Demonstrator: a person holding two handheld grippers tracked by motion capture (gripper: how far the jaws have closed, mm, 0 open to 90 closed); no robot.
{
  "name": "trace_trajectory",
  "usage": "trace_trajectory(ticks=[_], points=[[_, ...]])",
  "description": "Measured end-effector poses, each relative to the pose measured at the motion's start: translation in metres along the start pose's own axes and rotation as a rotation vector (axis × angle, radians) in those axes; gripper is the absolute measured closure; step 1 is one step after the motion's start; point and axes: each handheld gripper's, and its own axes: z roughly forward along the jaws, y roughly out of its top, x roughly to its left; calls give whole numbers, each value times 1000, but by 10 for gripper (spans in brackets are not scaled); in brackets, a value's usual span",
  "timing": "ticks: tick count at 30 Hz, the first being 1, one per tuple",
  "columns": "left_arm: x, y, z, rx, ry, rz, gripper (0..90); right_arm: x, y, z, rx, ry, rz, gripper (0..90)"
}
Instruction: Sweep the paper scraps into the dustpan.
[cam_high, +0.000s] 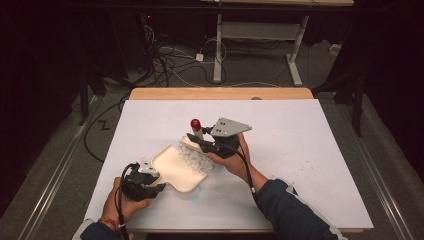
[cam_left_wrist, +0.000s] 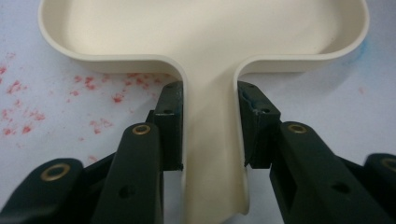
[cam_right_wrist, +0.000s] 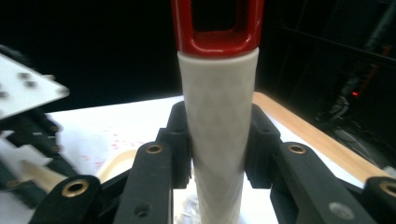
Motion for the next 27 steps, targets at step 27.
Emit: trace_trajectory(ticks=[27], points=[[-1, -3, -2, 15, 19, 6, 634, 24, 30, -16, -71, 41, -11, 700]])
